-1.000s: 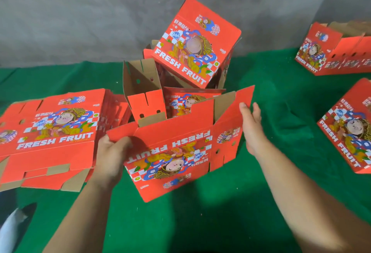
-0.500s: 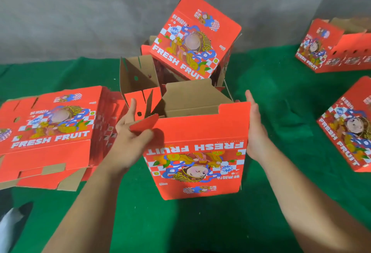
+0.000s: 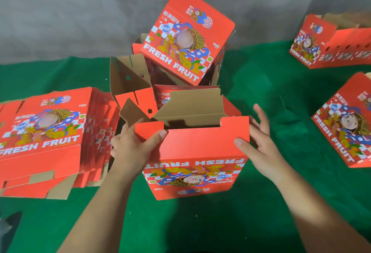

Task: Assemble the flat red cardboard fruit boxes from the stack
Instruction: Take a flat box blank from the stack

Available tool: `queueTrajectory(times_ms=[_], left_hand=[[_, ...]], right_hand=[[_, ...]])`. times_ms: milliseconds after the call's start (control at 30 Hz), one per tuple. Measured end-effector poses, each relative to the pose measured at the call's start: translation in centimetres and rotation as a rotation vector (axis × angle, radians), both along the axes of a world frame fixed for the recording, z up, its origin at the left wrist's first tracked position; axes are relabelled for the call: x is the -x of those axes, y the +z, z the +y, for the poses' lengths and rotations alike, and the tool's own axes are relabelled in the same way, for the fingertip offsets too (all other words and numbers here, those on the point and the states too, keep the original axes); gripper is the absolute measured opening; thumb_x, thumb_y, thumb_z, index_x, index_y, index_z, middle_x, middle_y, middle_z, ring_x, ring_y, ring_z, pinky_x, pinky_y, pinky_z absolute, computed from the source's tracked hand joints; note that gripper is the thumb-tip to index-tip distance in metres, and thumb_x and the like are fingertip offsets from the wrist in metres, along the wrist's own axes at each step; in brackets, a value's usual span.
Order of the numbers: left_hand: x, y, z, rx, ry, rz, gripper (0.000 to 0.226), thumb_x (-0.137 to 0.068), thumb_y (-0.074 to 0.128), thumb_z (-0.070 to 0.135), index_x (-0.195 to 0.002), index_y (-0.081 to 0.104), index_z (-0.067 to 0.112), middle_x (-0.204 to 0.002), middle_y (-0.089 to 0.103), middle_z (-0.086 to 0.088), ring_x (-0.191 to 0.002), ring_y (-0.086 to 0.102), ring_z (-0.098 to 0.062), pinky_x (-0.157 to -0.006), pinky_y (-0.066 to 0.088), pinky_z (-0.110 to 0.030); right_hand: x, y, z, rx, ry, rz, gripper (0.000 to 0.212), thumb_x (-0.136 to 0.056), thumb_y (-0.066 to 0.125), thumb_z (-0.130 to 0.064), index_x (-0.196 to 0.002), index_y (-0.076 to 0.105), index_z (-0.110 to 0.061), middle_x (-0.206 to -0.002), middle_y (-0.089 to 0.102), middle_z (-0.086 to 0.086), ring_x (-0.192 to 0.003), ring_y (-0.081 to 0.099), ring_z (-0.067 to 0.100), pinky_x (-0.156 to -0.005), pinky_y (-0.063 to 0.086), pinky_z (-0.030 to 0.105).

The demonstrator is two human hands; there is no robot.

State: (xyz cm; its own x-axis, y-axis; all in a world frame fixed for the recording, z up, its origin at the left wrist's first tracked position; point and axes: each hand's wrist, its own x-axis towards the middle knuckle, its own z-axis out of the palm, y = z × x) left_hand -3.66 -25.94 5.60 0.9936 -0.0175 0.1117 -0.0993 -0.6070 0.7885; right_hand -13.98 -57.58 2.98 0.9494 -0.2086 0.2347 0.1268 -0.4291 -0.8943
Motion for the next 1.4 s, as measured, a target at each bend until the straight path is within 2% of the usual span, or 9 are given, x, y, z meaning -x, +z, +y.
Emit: queueTrajectory(times_ms=[200, 367, 600, 800, 967, 1133, 1200, 1300, 1400], left_hand=[[-0.8, 0.6, -0.7, -0.072, 0.058, 0.097, 0.112, -0.052, 0.067, 0.096, -0.143, 0.056, 0.031, -0.135, 0.051, -0.002, -0.131, 0.038, -0.039, -0.109, 0.032, -0.057], [-0.5, 0.4, -0.6, -0.079, 0.104, 0.050, 0.103, -0.058, 0.064, 0.085, -0.146, 0.053, 0.032, -0.141, 0.048, -0.006, -0.129, 0.040, -0.043, -0.108, 0.032, -0.057], [-1.0, 0.3, 0.2, -0.066, 0.074, 0.088, 0.111, -0.058, 0.068, 0.092, -0.151, 0.048, 0.033, -0.139, 0.044, -0.004, -0.129, 0.036, -0.040, -0.108, 0.033, -0.056], [-0.4, -0.4, 0.8, 0.013, 0.098, 0.064, 0.100, -0.061, 0.051, 0.094, -0.143, 0.054, 0.036, -0.132, 0.045, 0.003, -0.129, 0.037, -0.035, -0.106, 0.030, -0.051], [0.1, -0.6, 0.6, 0.134, 0.147, 0.075, 0.064, -0.088, 0.017, 0.087, -0.132, 0.047, 0.052, -0.148, 0.043, 0.005, -0.143, 0.027, -0.032, -0.118, 0.016, -0.057], [-0.3, -0.2, -0.4, -0.071, 0.142, 0.032, 0.054, -0.100, 0.048, 0.062, -0.147, 0.050, 0.035, -0.144, 0.046, -0.008, -0.131, 0.037, -0.043, -0.110, 0.026, -0.056], [0.0, -0.3, -1.4, -0.192, 0.141, -0.027, 0.056, -0.096, 0.062, 0.053, -0.147, 0.047, 0.035, -0.137, 0.047, -0.011, -0.124, 0.040, -0.044, -0.104, 0.030, -0.055], [0.0, -0.4, -2.1, -0.317, 0.169, -0.100, 0.075, -0.088, 0.070, 0.057, -0.153, 0.040, 0.033, -0.137, 0.046, -0.009, -0.120, 0.038, -0.040, -0.100, 0.029, -0.053], [-0.2, -0.8, -1.8, -0.363, 0.198, -0.229, 0.069, -0.097, 0.067, 0.044, -0.157, 0.038, 0.030, -0.139, 0.052, -0.006, -0.113, 0.039, -0.038, -0.094, 0.028, -0.050]], right_hand=[[0.3, 1.0, 0.9, -0.232, 0.063, 0.080, 0.030, -0.083, 0.072, -0.039, -0.113, 0.080, -0.040, -0.169, 0.015, -0.025, -0.156, 0.012, -0.002, -0.127, 0.020, 0.054], [0.4, 1.1, 1.8, 0.246, 0.055, 0.223, 0.029, -0.081, 0.050, -0.074, -0.107, 0.052, -0.085, -0.170, -0.019, -0.019, -0.154, -0.025, 0.010, -0.128, -0.004, 0.043], [0.4, 2.0, 0.8, 0.371, 0.254, 0.163, 0.038, -0.088, 0.059, -0.070, -0.112, 0.074, -0.045, -0.167, -0.023, -0.028, -0.152, -0.034, 0.010, -0.126, 0.001, 0.054], [0.0, 2.3, 0.5, 0.509, 0.200, 0.229, 0.038, -0.084, 0.044, -0.080, -0.121, 0.051, -0.076, -0.163, -0.022, -0.037, -0.150, -0.035, 0.009, -0.125, -0.001, 0.062], [0.3, 1.9, 0.3, 0.682, 0.043, 0.048, 0.065, -0.090, 0.039, -0.085, -0.149, 0.038, -0.057, -0.172, -0.017, -0.014, -0.158, -0.016, 0.024, -0.121, 0.010, 0.060], [-0.4, 1.5, -0.7, 0.548, -0.131, 0.215, 0.067, -0.089, 0.029, -0.083, -0.132, 0.054, -0.038, -0.161, 0.027, 0.000, -0.152, 0.016, 0.022, -0.121, 0.023, 0.046], [-0.9, 1.3, 0.0, 0.337, -0.213, 0.223, 0.048, -0.092, 0.040, -0.073, -0.104, 0.058, -0.030, -0.128, 0.052, -0.003, -0.123, 0.050, 0.022, -0.097, 0.042, 0.037], [-1.0, 0.7, 1.1, 0.308, -0.322, 0.213, 0.027, -0.093, 0.057, -0.056, -0.097, 0.046, -0.032, -0.105, 0.053, -0.008, -0.083, 0.055, 0.013, -0.067, 0.041, 0.033], [-0.8, 0.2, 1.8, 0.145, -0.314, 0.147, 0.065, -0.094, 0.070, -0.030, -0.144, 0.028, -0.036, -0.148, 0.048, 0.001, -0.125, 0.052, 0.016, -0.099, 0.046, 0.039]])
